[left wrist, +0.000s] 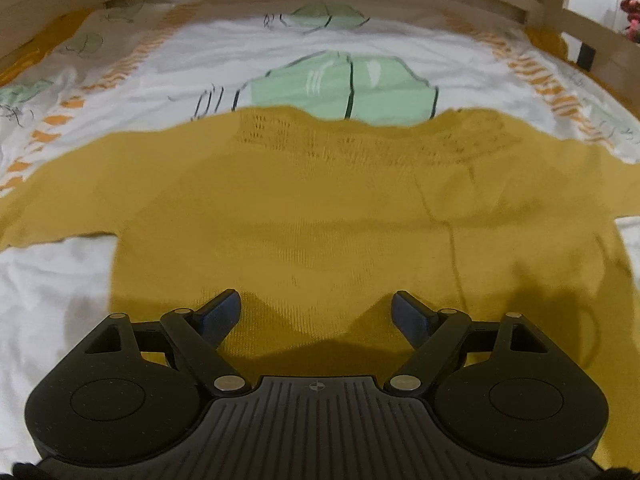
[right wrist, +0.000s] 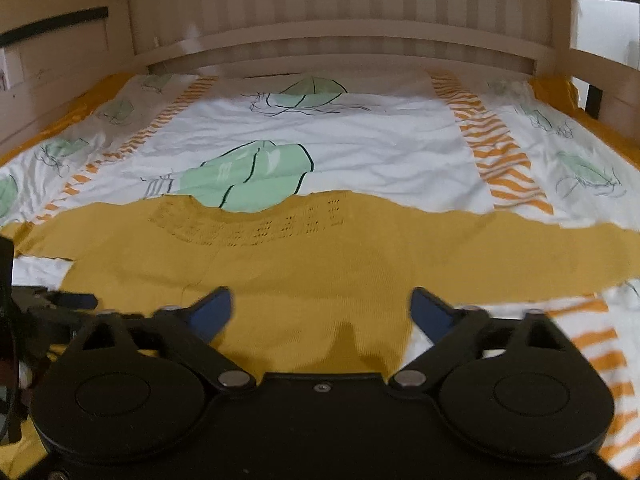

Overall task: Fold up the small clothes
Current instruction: 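Move the right tool toward the sweater sleeve cuff, then grasp the sleeve cuff with the right tool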

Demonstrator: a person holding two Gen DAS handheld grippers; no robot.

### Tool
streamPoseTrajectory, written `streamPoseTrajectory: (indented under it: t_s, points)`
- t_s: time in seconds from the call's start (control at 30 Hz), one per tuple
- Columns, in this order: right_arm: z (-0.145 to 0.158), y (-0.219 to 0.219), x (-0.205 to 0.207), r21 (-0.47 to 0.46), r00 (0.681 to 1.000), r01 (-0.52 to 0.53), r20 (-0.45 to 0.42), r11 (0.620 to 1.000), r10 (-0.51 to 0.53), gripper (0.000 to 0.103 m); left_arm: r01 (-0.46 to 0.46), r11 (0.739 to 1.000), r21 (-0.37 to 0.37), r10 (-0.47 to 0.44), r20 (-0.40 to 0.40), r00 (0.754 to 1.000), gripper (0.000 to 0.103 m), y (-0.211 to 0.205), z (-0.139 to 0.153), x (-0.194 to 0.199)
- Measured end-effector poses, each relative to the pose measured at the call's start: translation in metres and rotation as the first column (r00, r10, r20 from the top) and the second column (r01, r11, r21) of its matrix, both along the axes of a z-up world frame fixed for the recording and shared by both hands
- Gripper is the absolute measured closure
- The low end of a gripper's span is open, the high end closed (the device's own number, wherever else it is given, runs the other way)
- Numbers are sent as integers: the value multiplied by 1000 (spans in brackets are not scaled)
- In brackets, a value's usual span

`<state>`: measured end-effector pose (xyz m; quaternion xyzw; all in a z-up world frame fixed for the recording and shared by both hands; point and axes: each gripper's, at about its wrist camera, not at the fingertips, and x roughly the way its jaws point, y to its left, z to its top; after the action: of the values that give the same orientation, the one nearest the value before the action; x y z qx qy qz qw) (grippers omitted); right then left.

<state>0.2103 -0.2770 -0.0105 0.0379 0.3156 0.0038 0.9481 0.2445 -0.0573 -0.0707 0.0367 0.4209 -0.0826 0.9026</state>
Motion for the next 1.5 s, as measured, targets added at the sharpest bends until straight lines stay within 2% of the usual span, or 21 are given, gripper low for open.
streamPoseTrajectory:
  t_s: [0.1, 0.2, 0.33, 0.47, 0.67, 0.87, 1.03, 1.13, 1.27, 1.37, 1.5]
  points:
    - [-7, -13, 10, 3, 999, 27, -22, 1000, -27, 16, 17, 1000, -11, -17, 60, 998, 18, 4, -7, -4]
    - [-13, -40, 16, -5, 996, 81, -48, 997, -81, 16, 14, 1000, -22, -13, 55, 998, 21, 6, -2, -5]
    - [-17, -89, 18, -11, 980, 186, -74, 982, -186, 16, -42, 995, -90, 49, 78, 996, 21, 12, 14, -2]
    - [-18, -149, 21, 4, 945, 317, -89, 949, -315, 16, -61, 991, -115, 72, 100, 992, 21, 8, 26, 13]
    - [-21, -218, 23, 39, 882, 467, -98, 884, -461, 16, -90, 990, -110, 99, 77, 992, 21, 0, 22, 36]
    - [-32, -265, 28, 72, 833, 550, -108, 832, -542, 16, -77, 996, -42, 77, 13, 997, 21, -11, 2, 52]
    - [-41, -297, 30, 106, 798, 603, -113, 791, -593, 24, -41, 998, 47, 38, 53, 998, 15, -23, -10, 53]
    - [-48, -317, 28, 164, 766, 643, -116, 748, -632, 25, -49, 998, 36, 46, 81, 996, 8, -22, -16, 54]
    - [-62, -341, 22, 274, 726, 682, -139, 678, -674, 30, -52, 999, 17, 50, 110, 993, 6, -21, -20, 51]
    - [-75, -353, 20, 352, 706, 694, -162, 628, -689, 38, -53, 998, 26, 49, 115, 992, 5, -23, -20, 52]
    - [-84, -358, 22, 394, 700, 691, -155, 606, -698, 55, -53, 998, 27, 49, 117, 992, 5, -24, -20, 53]
